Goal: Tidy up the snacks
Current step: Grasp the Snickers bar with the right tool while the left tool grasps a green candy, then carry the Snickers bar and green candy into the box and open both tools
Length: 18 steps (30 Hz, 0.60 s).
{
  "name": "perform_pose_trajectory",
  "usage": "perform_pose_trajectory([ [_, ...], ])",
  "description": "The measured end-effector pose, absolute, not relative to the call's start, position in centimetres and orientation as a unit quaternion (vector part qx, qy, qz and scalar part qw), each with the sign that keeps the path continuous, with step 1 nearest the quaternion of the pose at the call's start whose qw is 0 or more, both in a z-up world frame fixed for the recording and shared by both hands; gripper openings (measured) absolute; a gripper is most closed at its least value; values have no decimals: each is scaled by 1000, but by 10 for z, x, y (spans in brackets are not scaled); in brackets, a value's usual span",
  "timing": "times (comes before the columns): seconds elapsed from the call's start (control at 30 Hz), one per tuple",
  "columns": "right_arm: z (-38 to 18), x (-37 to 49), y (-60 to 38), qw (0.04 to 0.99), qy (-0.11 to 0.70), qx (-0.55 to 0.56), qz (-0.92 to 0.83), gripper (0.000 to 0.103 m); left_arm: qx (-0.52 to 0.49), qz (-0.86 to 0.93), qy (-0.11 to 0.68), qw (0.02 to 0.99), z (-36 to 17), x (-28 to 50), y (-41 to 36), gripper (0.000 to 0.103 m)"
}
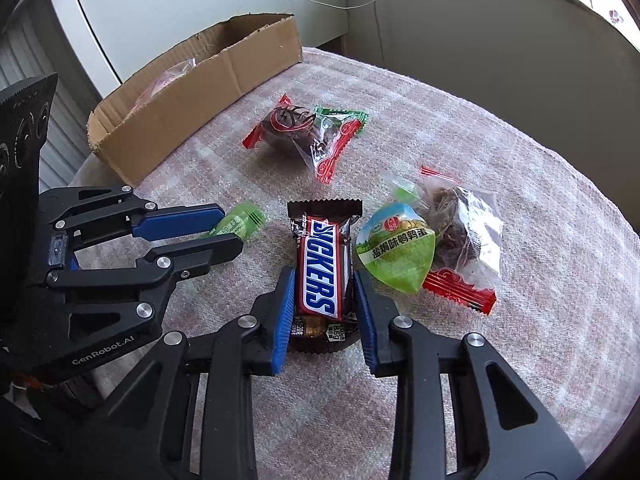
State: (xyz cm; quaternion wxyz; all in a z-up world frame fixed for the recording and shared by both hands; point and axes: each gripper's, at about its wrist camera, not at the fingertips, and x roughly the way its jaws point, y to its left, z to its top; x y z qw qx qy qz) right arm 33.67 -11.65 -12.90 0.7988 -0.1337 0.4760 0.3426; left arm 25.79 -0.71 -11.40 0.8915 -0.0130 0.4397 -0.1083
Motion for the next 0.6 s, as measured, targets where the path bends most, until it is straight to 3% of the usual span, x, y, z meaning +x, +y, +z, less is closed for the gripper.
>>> perform_pose_trajectory([
  [0.6,-66,296,-96,818,427,-121,366,30,-48,-100,387,915,-74,223,24,19],
])
